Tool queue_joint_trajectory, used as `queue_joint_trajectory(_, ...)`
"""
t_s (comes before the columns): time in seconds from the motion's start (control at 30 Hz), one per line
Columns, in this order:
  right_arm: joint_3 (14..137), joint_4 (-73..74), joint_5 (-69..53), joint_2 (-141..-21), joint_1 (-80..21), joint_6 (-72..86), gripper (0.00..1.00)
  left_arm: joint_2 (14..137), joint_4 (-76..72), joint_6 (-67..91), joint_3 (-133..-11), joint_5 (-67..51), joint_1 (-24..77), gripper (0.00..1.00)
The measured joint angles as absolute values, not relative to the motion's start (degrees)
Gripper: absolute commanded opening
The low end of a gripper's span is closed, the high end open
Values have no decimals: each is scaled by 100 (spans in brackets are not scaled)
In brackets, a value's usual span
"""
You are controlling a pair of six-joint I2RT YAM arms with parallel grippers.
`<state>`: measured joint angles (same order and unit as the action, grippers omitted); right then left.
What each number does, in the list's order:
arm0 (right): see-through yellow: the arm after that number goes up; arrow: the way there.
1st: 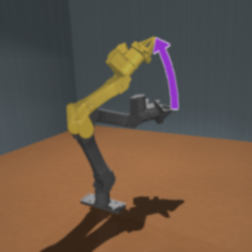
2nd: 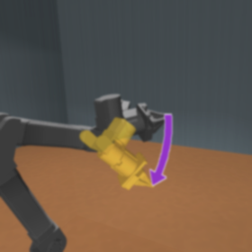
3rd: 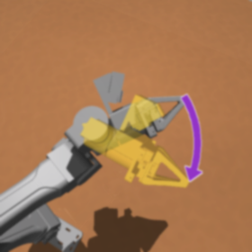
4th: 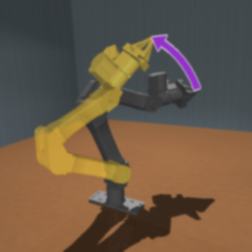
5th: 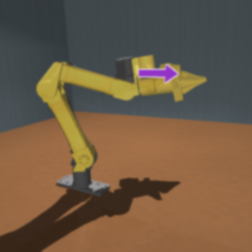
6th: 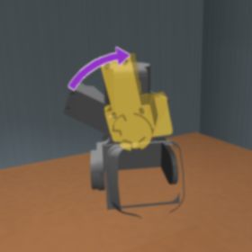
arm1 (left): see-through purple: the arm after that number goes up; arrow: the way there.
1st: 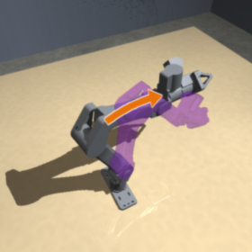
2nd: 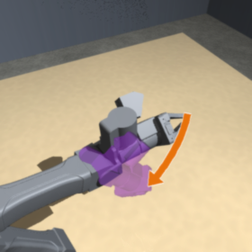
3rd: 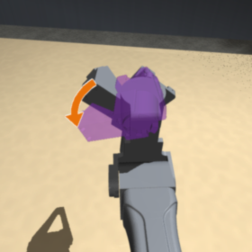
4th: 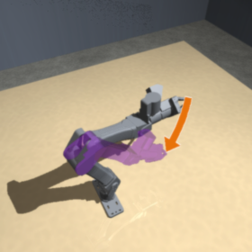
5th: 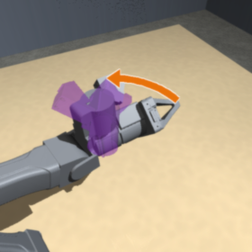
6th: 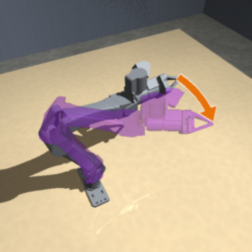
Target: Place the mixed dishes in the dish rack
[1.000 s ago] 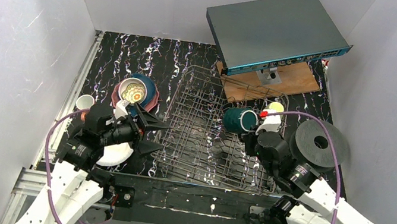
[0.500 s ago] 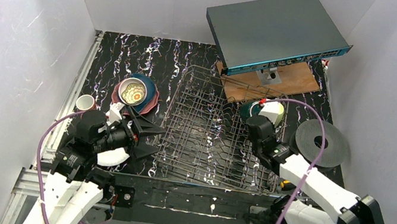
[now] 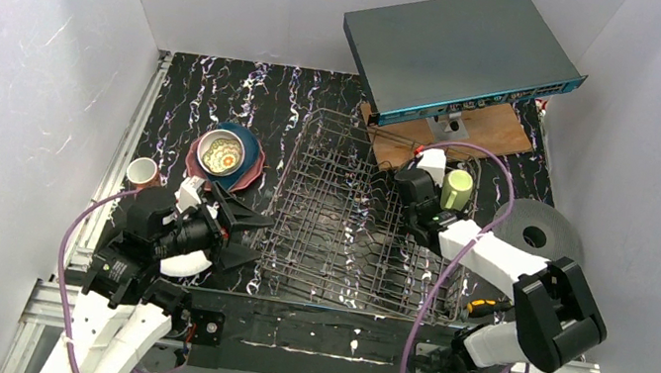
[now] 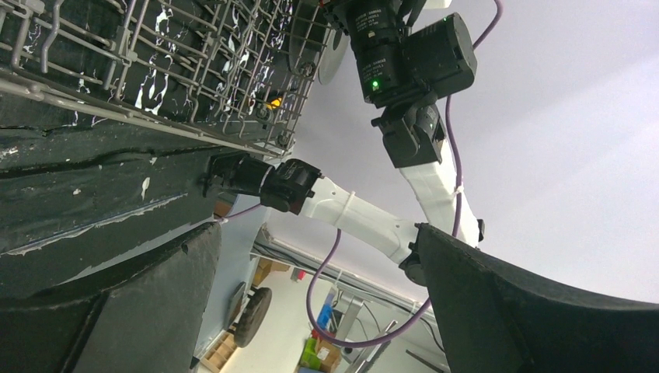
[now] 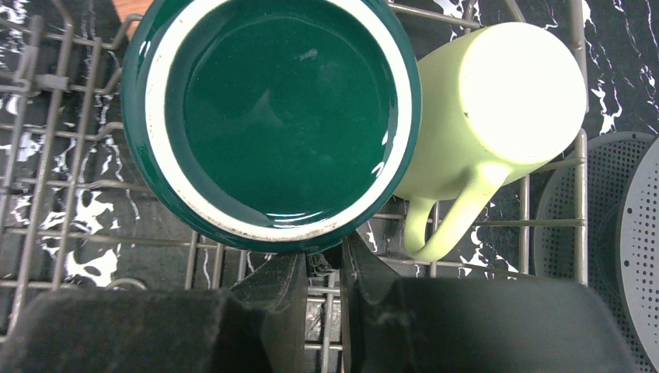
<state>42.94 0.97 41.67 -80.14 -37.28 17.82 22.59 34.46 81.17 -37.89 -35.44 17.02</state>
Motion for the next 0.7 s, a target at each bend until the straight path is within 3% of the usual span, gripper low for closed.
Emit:
queue_joint_trajectory(0.17,4440,110,4209,-8392,-3632,1778,15,2145,3503,8117,-3787,-3505,1702,98)
queue_joint_trajectory(0.43,4543,108,4265,-8582,-3568,1776,55,2119,3627,8066,-3789,-3496,1702,98)
queue_joint_trajectory(0.53,4724,161,4195,-8558,-3564,1774,61,2117,3743,8049,-3787,-3479,1702,98)
queue_joint_trajectory(0.67,4764,714,3850,-7616,-3900,1774,69,2132,3785,7977,-3789,-3422,1699,98)
queue_joint_trajectory(0.7,4578,550,2567,-6864,-4106,1619,72,2185,3793,7900,-3793,-3365,1702,98)
